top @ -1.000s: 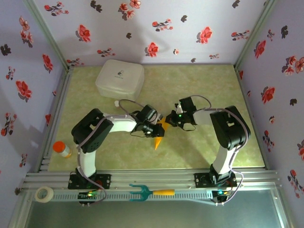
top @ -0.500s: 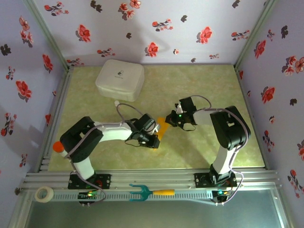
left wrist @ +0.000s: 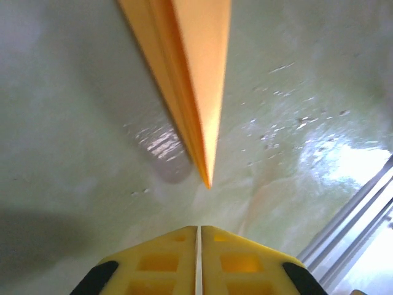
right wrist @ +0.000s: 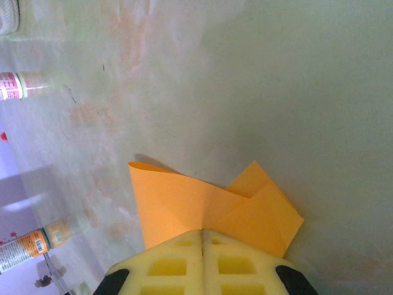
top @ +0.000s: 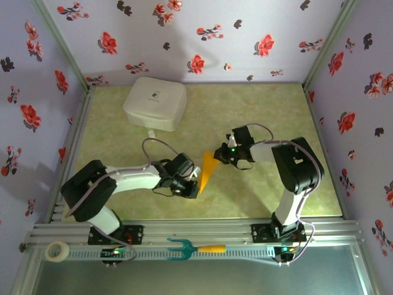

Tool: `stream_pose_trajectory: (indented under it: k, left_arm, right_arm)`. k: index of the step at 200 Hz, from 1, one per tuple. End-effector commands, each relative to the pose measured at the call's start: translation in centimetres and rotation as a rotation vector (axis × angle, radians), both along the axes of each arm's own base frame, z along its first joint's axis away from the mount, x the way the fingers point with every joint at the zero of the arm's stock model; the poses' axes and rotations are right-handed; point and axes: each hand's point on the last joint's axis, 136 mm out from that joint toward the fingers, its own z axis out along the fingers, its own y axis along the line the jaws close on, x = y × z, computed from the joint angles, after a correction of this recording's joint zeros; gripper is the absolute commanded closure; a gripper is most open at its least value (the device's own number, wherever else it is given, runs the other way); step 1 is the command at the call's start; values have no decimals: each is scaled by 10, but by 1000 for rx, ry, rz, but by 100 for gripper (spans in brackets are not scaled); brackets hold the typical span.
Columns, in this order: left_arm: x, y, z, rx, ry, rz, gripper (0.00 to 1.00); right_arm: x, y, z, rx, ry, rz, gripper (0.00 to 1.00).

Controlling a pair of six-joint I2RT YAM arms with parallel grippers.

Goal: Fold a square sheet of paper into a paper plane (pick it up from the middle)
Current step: Fold the wing for the fifth time at the center of the table.

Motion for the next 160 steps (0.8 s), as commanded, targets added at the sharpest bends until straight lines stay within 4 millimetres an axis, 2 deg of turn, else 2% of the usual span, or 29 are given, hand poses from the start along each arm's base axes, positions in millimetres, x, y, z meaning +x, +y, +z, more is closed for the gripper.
stream_pose_trajectory:
  k: [1, 42, 83, 112, 136, 160]
  left_arm:
    - [16, -6, 21, -51, -72, 37, 89]
    - [53, -6, 34, -112, -109, 152, 88]
    - [85, -9, 42, -142, -125, 229, 86]
    - [98, -17, 40, -140, -112, 244, 84]
    - [101, -31, 37, -174, -81, 229, 81]
    - [102, -38, 25, -161, -43, 222, 80]
  right_arm:
    - [-22, -18, -29, -87, 101, -28, 100]
    - [-18, -10, -16, -34, 67, -9, 98]
    - [-17, -7, -12, -21, 59, 1, 97]
    - [-17, -5, -9, -6, 51, 8, 96]
    - [-18, -5, -9, -5, 52, 10, 96]
    - [-16, 0, -3, 30, 42, 16, 95]
